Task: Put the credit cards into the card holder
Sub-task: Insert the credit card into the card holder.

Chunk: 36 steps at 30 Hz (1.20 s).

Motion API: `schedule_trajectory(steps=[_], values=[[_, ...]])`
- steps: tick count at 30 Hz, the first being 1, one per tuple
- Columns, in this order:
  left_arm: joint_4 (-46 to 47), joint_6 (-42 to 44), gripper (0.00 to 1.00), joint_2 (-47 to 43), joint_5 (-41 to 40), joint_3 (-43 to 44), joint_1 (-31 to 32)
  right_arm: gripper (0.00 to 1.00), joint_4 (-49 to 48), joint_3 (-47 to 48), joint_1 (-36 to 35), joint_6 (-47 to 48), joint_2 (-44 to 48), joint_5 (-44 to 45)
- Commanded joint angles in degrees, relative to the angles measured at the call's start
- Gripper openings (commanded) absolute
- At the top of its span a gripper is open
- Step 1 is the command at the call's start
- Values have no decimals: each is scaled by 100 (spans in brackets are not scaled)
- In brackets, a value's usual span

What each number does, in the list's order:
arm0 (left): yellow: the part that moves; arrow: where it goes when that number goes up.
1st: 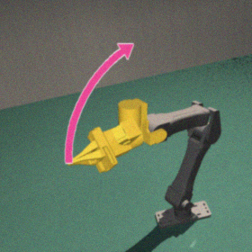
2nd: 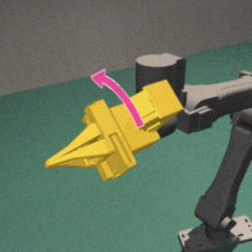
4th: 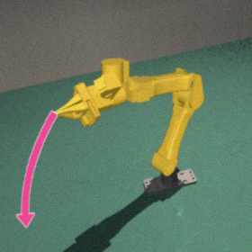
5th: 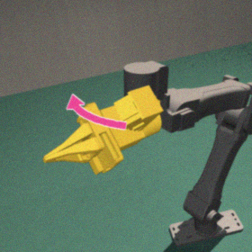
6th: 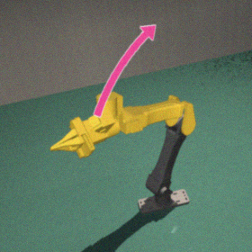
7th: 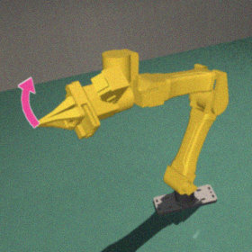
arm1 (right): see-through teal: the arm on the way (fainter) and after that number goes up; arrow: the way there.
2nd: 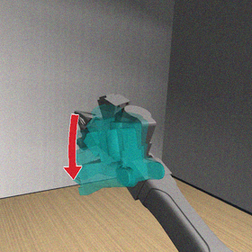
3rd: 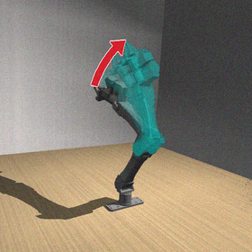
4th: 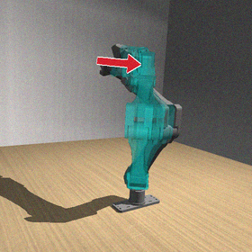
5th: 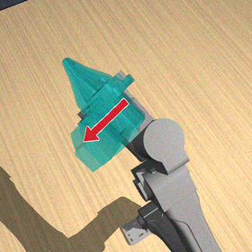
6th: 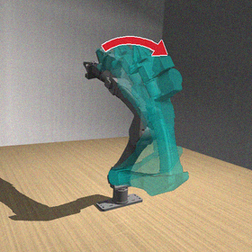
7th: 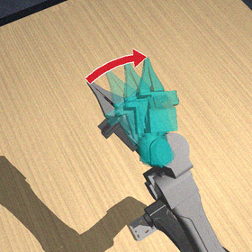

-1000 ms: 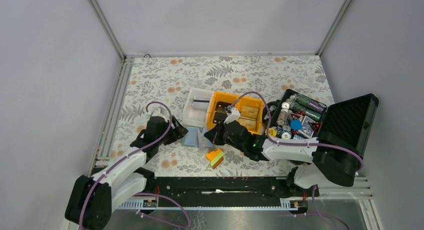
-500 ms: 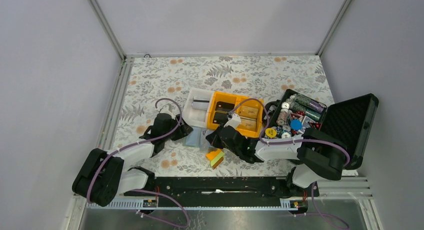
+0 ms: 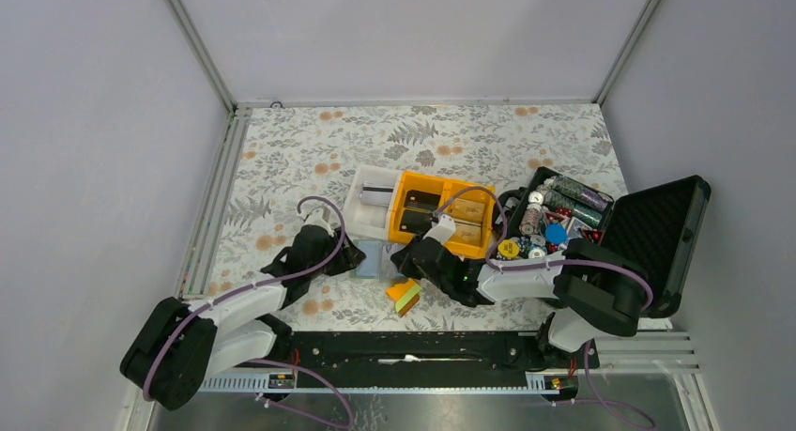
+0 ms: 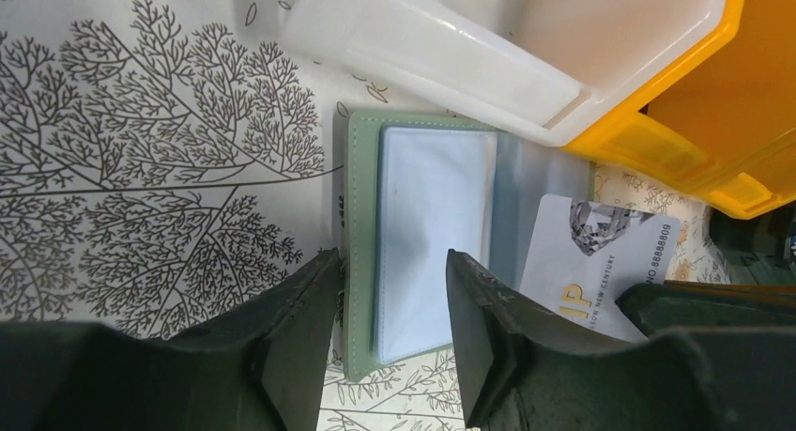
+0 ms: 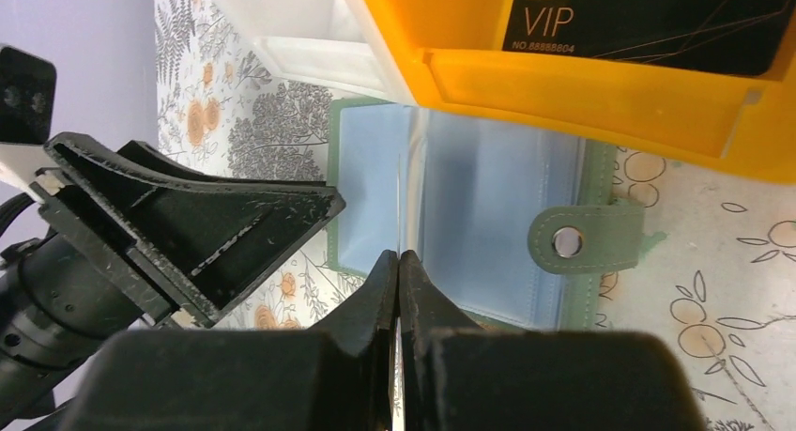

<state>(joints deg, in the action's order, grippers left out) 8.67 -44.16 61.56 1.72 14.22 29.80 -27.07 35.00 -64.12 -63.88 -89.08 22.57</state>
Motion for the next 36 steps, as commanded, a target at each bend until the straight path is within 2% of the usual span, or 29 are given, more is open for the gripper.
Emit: schedule_trajectory(steps=[1,10,25,36], values=[[-529,-52,48,-130,-147,-78,34,0,42,-12,39,-14,-51,335],[-616,31,49,88,-417,143,34,0,-181,67,288,-16,-202,84],[-688,4,39,429,-532,266,34,0,-561,170,445,-153,-514,-338],[-718,-29,36,377,-550,239,34,0,-417,287,470,-53,-308,-240]])
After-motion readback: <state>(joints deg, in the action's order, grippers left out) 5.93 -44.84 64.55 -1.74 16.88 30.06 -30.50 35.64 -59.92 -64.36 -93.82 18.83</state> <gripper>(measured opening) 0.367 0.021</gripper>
